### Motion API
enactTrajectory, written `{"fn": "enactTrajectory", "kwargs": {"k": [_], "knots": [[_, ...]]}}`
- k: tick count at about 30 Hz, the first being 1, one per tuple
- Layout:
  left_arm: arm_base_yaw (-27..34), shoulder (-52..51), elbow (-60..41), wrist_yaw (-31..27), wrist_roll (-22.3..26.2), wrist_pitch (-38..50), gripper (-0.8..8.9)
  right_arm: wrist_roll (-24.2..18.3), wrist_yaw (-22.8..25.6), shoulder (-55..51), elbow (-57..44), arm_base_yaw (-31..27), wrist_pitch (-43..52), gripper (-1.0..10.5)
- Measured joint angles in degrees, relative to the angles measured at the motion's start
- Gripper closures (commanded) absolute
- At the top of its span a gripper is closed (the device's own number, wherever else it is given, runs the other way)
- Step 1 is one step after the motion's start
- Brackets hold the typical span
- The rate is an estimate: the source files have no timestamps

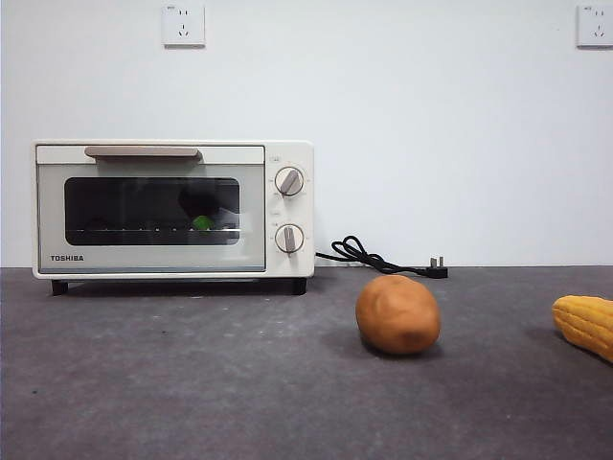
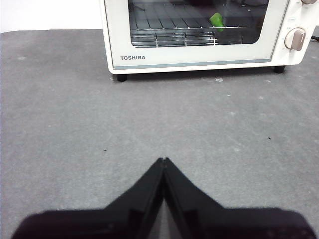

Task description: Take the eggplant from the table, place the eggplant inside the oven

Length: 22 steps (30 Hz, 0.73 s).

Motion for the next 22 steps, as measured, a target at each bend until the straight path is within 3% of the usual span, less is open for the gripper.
{"fn": "enactTrajectory", "kwargs": {"k": [22], "knots": [[0.0,0.0,0.0,0.0,0.0,0.0,8.17,0.5,-1.4,0.0,-3.2,0.0,0.7,9.5]]}}
